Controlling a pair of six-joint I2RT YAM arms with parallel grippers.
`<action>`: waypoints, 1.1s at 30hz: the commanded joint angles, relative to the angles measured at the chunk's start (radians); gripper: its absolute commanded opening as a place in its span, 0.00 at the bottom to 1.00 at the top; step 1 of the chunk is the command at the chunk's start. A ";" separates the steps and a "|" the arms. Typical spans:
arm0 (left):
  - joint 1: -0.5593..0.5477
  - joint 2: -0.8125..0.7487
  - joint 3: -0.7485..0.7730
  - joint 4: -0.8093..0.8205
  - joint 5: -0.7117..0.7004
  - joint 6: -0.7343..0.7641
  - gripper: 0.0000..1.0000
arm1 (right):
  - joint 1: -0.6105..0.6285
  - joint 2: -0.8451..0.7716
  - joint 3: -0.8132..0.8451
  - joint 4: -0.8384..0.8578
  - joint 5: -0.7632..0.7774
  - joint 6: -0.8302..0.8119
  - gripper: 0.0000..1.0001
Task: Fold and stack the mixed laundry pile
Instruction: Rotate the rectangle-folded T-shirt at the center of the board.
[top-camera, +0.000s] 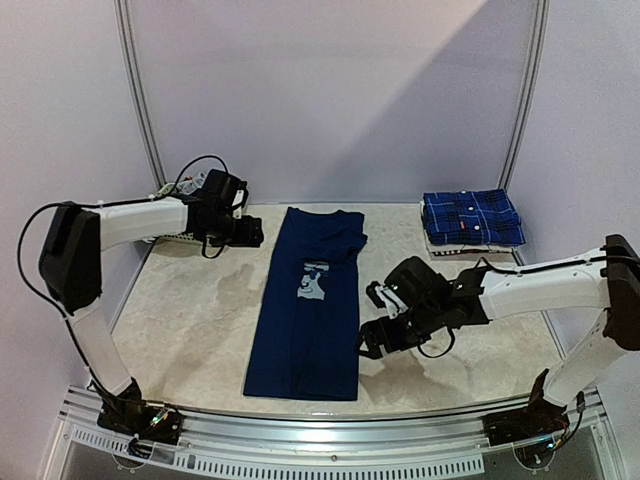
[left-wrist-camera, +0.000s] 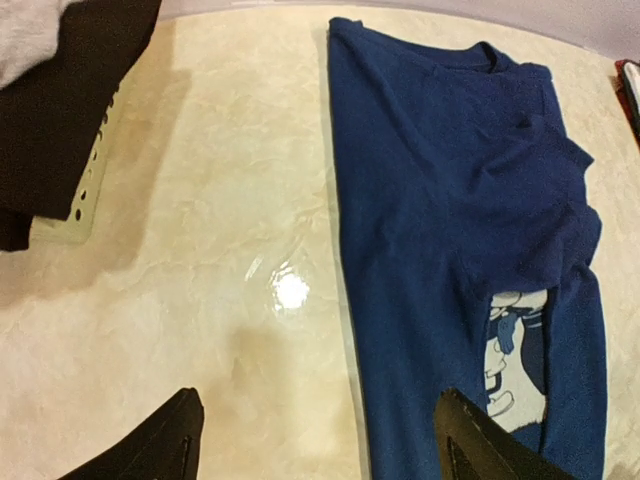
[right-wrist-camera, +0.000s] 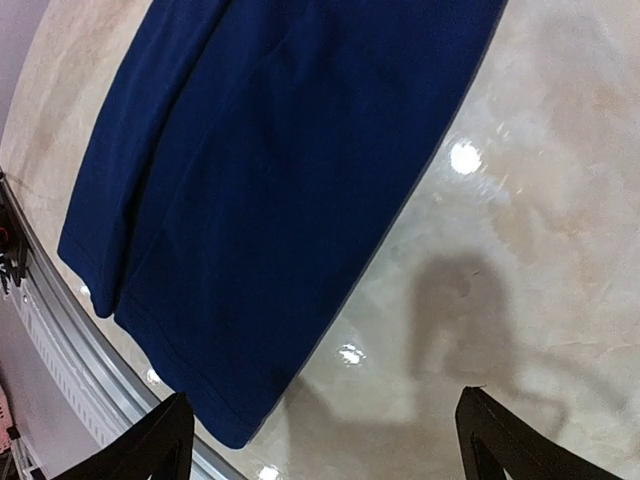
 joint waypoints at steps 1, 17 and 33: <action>-0.068 -0.127 -0.140 -0.021 -0.099 -0.015 0.81 | 0.066 0.059 -0.017 0.044 -0.042 0.084 0.87; -0.245 -0.464 -0.458 -0.087 -0.200 -0.094 0.79 | 0.258 0.225 -0.008 0.058 -0.052 0.178 0.39; -0.475 -0.669 -0.628 -0.201 -0.194 -0.220 0.77 | 0.297 0.091 -0.149 -0.035 0.012 0.232 0.00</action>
